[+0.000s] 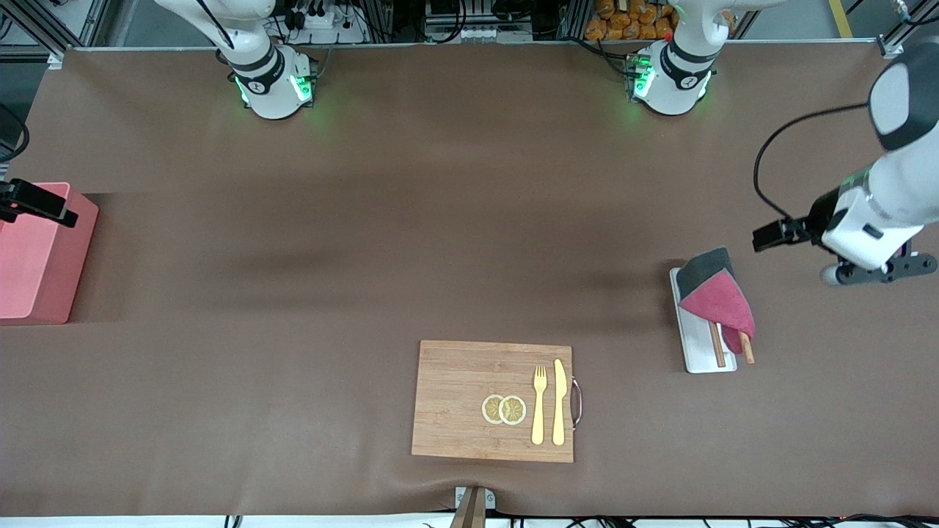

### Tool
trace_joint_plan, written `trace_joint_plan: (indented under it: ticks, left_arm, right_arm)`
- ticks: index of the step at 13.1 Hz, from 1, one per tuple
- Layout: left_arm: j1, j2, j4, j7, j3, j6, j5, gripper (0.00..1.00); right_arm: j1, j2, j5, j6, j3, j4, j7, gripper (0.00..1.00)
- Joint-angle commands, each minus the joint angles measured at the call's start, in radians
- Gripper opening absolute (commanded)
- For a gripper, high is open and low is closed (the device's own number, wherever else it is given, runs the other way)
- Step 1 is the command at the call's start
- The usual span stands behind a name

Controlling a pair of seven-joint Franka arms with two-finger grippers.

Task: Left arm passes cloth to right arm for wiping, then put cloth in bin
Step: 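Move the left gripper down over the pink cloth on the white tray, then close the left gripper on the pink cloth draped over the sticks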

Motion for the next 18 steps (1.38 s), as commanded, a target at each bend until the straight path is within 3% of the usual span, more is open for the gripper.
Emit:
trace_joint_plan:
  ticks: [1, 6, 8, 18]
  left_arm:
    - [0.012, 0.062, -0.027, 0.000, -0.003, 0.098, 0.009, 1.00]
    - [0.017, 0.203, -0.027, -0.076, -0.003, 0.195, 0.009, 1.00]
    - [0.015, 0.252, -0.027, -0.109, -0.002, 0.230, 0.009, 0.86]
    - [0.027, 0.304, -0.026, -0.110, 0.003, 0.257, 0.010, 0.56]
  right_arm:
    - [-0.022, -0.003, 0.007, -0.001, 0.013, -0.020, -0.006, 1.00]
    - [-0.038, -0.010, 0.007, -0.004, 0.015, -0.020, -0.008, 1.00]
    - [-0.036, -0.014, 0.007, -0.007, 0.015, -0.020, -0.008, 1.00]
    - [-0.033, -0.009, 0.007, 0.004, 0.015, -0.020, -0.008, 1.00]
